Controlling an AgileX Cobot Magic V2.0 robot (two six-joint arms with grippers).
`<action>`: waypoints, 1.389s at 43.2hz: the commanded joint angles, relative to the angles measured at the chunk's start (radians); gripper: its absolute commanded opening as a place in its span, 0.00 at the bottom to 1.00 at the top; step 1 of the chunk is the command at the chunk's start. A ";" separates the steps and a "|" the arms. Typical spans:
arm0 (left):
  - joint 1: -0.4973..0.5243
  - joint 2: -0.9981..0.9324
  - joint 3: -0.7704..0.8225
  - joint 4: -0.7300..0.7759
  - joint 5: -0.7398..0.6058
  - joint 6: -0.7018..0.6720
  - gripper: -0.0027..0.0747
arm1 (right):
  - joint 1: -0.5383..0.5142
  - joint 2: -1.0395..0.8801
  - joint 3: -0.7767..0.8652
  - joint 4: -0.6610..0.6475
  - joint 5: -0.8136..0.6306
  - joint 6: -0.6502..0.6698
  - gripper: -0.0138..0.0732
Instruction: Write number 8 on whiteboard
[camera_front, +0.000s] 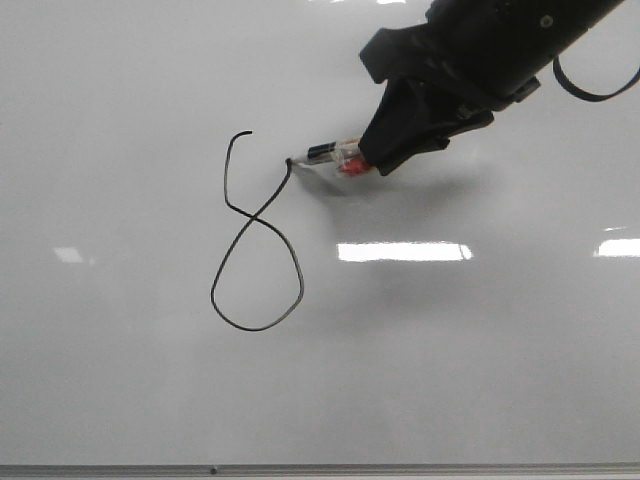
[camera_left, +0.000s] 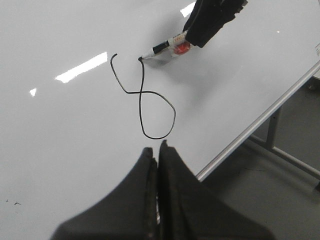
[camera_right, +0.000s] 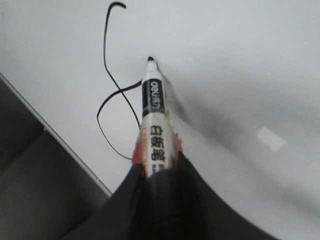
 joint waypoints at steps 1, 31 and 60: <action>0.000 0.007 -0.026 -0.047 -0.062 -0.009 0.01 | 0.009 -0.007 -0.071 0.017 -0.097 0.009 0.09; -0.018 0.283 -0.275 0.002 0.078 0.283 0.25 | 0.261 -0.208 -0.185 -0.296 0.252 -0.241 0.09; -0.432 0.641 -0.459 0.188 0.045 0.243 0.45 | 0.550 -0.225 -0.219 -0.388 0.271 -0.242 0.09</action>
